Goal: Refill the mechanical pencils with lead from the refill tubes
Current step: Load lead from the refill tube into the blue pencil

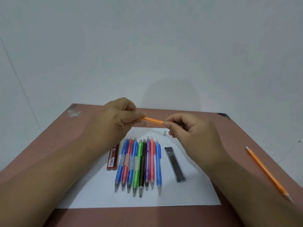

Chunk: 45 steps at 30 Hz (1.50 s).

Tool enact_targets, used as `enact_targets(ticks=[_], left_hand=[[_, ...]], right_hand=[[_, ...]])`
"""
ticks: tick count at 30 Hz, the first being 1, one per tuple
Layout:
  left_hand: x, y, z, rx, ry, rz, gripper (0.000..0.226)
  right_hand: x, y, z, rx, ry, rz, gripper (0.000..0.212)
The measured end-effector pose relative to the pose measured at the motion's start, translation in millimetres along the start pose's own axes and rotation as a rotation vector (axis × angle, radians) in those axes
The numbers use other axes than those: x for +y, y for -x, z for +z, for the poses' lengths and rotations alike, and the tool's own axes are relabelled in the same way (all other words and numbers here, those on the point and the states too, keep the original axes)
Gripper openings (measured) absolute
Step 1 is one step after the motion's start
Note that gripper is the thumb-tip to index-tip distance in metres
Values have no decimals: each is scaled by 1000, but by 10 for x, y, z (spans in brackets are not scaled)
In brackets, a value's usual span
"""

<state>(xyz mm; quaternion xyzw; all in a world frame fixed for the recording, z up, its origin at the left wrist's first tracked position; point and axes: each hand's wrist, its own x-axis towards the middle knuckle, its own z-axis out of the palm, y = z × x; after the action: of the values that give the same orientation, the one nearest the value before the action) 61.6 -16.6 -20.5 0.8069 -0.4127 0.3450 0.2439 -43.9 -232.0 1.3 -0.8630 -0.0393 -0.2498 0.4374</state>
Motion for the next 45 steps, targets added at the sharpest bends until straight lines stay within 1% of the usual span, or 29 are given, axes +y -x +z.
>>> enact_targets(ticks=[3,4,6,8,10,17,20,23,24,27,30,32,39,45], left_hand=[[-9,19,31,27,101,-117,24],[-16,21,38,31,123,-145,25],[-39,22,42,26,142,-182,25],[-52,22,39,20,139,-200,23],[-45,20,32,8,141,-215,23],[-38,25,40,-12,141,-228,24],[-37,23,38,-18,150,-239,24],[-22,15,15,-25,183,-251,40],[-20,14,9,-30,182,-258,40],[-25,17,13,-29,151,-258,26],[-31,15,16,-25,135,-262,24],[-36,15,20,-30,135,-266,24],[-22,17,11,-42,117,-275,25],[-7,10,5,-46,93,-260,25]], right_hand=[[37,-32,-1,16,-70,43,16],[76,-50,3,17,-35,57,17],[172,-81,20,-13,122,55,22],[244,-102,37,-53,229,53,26],[287,-116,49,-90,278,54,26],[314,-148,118,-177,362,71,25],[338,-160,123,-166,297,125,19],[341,-162,111,-111,232,155,15],[322,-155,99,-78,193,166,14],[233,-127,51,31,3,175,10],[150,-101,30,74,-190,195,8],[128,-95,35,84,-272,216,8],[117,-78,46,101,-326,212,10],[112,-78,51,97,-303,207,10]])
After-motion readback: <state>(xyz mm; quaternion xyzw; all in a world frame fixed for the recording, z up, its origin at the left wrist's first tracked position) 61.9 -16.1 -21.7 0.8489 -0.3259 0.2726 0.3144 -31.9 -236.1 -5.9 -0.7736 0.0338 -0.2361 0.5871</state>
